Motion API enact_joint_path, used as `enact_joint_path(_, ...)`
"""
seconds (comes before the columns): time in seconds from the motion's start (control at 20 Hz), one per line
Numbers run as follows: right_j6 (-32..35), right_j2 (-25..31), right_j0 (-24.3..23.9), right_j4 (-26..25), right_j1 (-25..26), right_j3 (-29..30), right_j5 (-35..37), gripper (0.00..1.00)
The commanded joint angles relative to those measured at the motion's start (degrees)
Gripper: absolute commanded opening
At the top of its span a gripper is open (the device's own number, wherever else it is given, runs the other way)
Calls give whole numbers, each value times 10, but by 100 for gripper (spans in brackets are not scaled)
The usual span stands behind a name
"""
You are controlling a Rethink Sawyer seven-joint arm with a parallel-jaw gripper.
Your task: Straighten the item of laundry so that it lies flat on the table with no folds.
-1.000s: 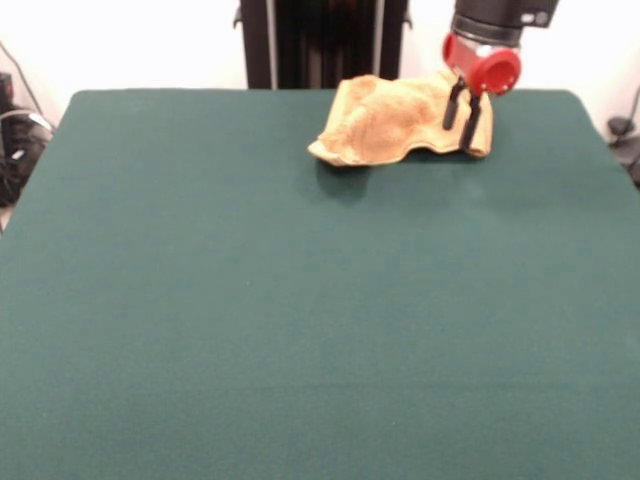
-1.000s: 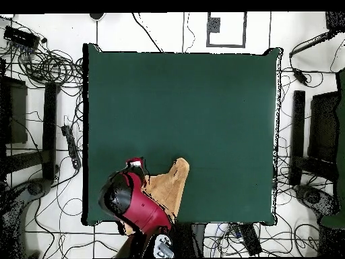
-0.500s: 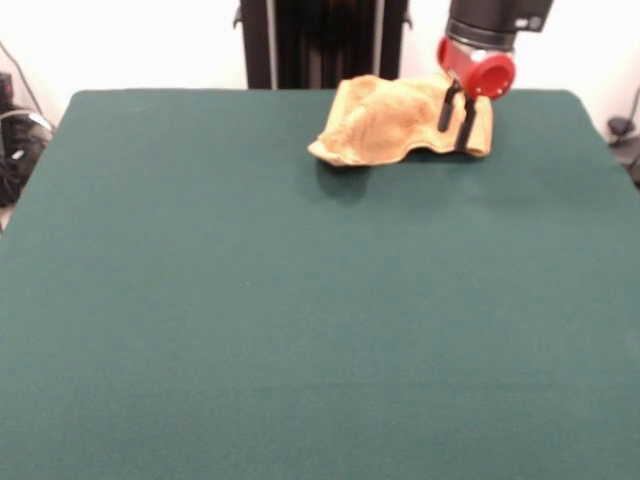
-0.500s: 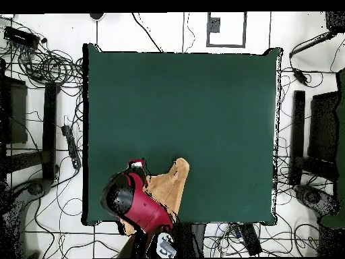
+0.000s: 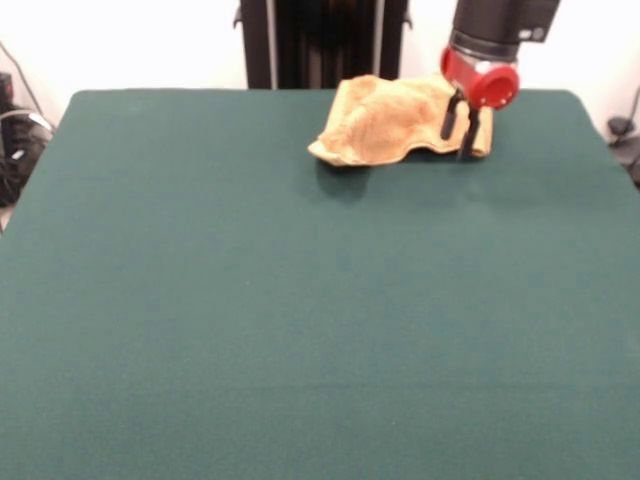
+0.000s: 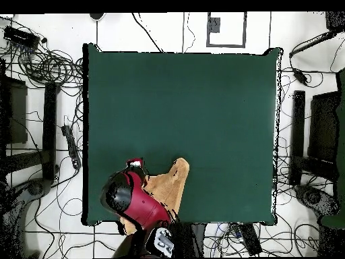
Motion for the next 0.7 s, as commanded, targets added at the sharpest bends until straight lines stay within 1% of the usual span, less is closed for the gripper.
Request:
enact_joint_path(0.05, 131, 94, -23, -22, 91, -61, -47, 100)
enact_joint_path(0.15, 136, 99, -28, -31, 103, -67, -55, 100)
enact_joint_path(0.45, 131, 90, -15, -23, 119, -81, -57, 100)
enact_joint_path(0.55, 108, 75, -1, -16, 120, -87, -41, 100)
enact_joint_path(0.6, 103, 75, -2, -22, 121, -89, -40, 100)
enact_joint_path(0.65, 96, 68, 3, -21, 122, -91, -38, 0)
enact_joint_path(0.7, 97, 69, 4, -20, 121, -90, -37, 0)
